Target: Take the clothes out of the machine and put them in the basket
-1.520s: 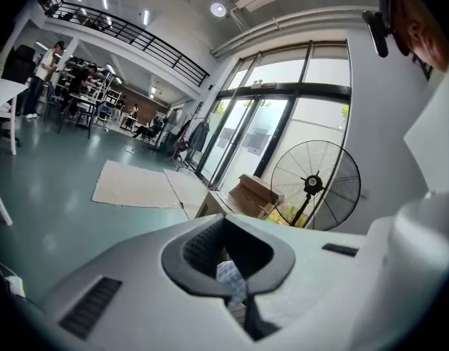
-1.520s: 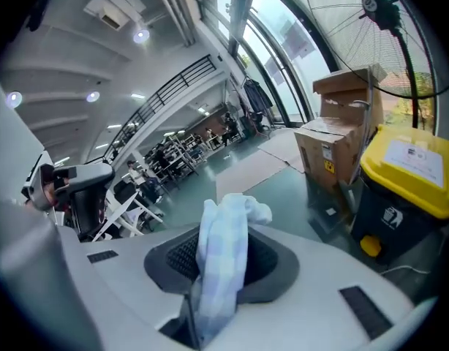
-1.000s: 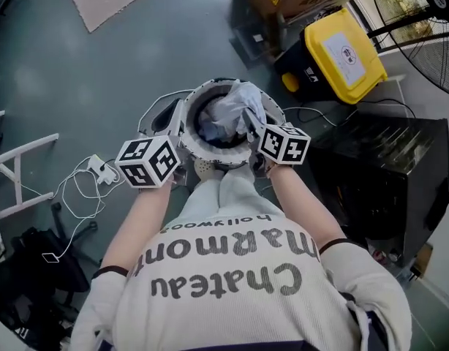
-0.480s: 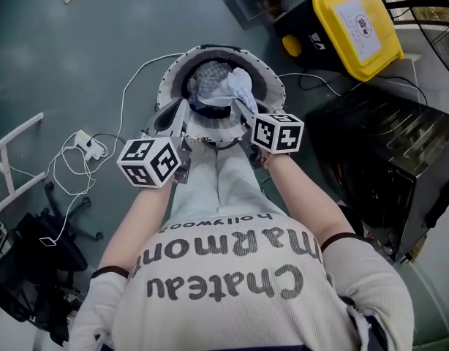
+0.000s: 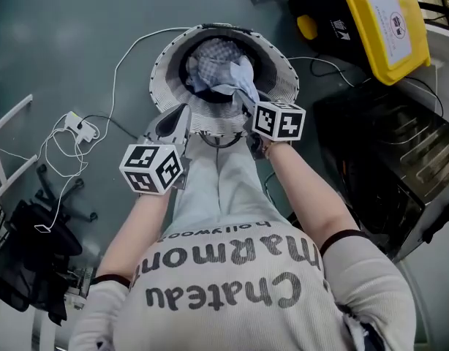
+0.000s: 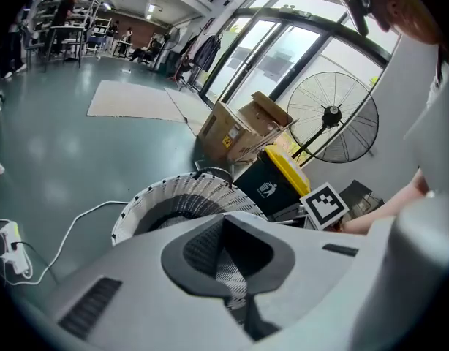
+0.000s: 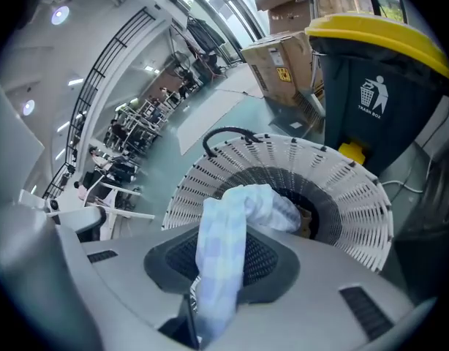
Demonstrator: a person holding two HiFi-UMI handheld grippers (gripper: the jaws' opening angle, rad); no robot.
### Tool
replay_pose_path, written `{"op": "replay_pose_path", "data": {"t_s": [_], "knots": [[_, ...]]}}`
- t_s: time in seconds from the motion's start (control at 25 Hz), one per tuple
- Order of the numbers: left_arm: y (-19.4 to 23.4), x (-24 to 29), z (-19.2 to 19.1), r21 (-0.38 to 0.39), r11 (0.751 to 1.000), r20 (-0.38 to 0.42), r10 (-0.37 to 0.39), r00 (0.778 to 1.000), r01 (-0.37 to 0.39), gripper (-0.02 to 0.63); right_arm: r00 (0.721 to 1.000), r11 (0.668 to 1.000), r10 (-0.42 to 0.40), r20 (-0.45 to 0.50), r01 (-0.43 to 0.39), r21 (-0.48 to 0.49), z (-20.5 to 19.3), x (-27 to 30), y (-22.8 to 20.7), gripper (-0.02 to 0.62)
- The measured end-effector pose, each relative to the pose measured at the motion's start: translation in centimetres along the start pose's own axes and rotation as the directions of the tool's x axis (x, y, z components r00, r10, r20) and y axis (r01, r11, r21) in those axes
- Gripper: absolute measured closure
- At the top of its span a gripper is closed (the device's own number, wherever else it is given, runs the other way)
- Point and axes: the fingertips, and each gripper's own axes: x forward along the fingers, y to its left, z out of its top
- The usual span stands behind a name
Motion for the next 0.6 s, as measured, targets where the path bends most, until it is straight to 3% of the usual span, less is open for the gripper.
{"op": "replay_pose_path", "data": {"t_s": [0.6], "knots": [[5.3,4.7,-4.8,-0.062,0.998,-0.067,0.026,0.997,-0.03,0.598,0.978,0.998,-0.05,-0.205,0.039,-0.057,-4.3,11.6,-5.2,0.466]]}}
